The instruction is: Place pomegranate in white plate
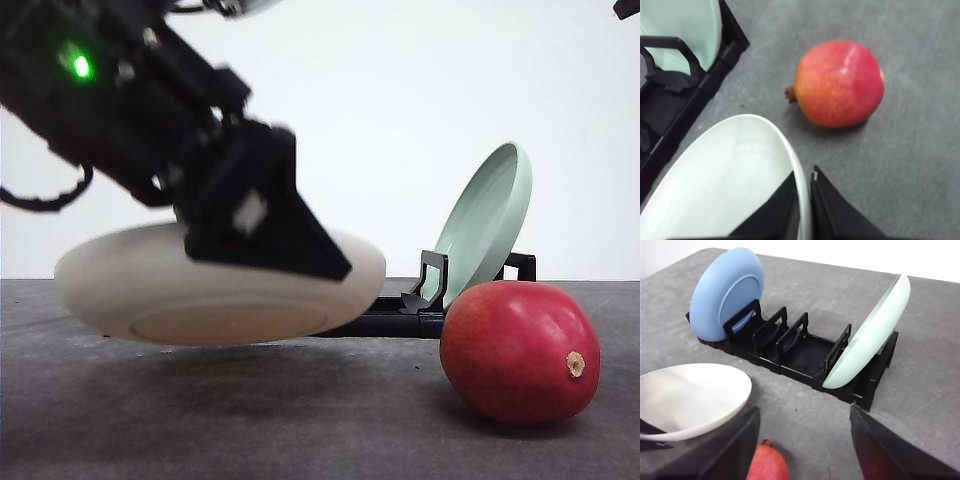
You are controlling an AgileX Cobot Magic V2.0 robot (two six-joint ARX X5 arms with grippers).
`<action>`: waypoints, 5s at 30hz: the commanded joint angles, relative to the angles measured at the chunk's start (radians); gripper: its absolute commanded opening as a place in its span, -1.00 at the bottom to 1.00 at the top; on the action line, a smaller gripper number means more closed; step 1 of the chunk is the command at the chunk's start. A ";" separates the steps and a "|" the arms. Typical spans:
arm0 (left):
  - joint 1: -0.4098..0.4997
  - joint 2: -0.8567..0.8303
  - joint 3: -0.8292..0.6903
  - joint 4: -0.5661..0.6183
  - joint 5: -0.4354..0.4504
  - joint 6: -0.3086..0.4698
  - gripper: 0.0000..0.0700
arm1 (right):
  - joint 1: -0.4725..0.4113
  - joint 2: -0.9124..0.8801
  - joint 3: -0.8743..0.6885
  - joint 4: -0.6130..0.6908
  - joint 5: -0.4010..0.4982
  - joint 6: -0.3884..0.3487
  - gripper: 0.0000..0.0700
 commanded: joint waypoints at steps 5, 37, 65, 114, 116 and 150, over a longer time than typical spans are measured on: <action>-0.021 0.071 0.003 0.018 -0.020 0.032 -0.92 | 0.004 0.002 0.016 0.010 0.000 -0.003 0.03; 0.196 -0.200 0.174 -0.569 0.201 -0.492 -0.07 | 0.004 0.002 0.016 -0.009 0.000 -0.003 0.03; 0.836 -0.518 0.174 -0.864 0.237 -0.483 -0.07 | 0.042 0.064 0.037 -0.253 -0.103 0.233 0.03; 0.836 -0.518 0.174 -0.851 0.237 -0.476 -0.08 | 0.369 0.894 0.229 -0.196 0.099 0.348 0.26; 0.836 -0.518 0.174 -0.851 0.237 -0.476 -0.09 | 0.371 0.895 0.279 -0.254 0.099 0.294 0.26; 0.836 -0.518 0.174 -0.851 0.236 -0.476 -0.10 | 0.606 1.311 0.572 0.043 0.081 0.150 0.26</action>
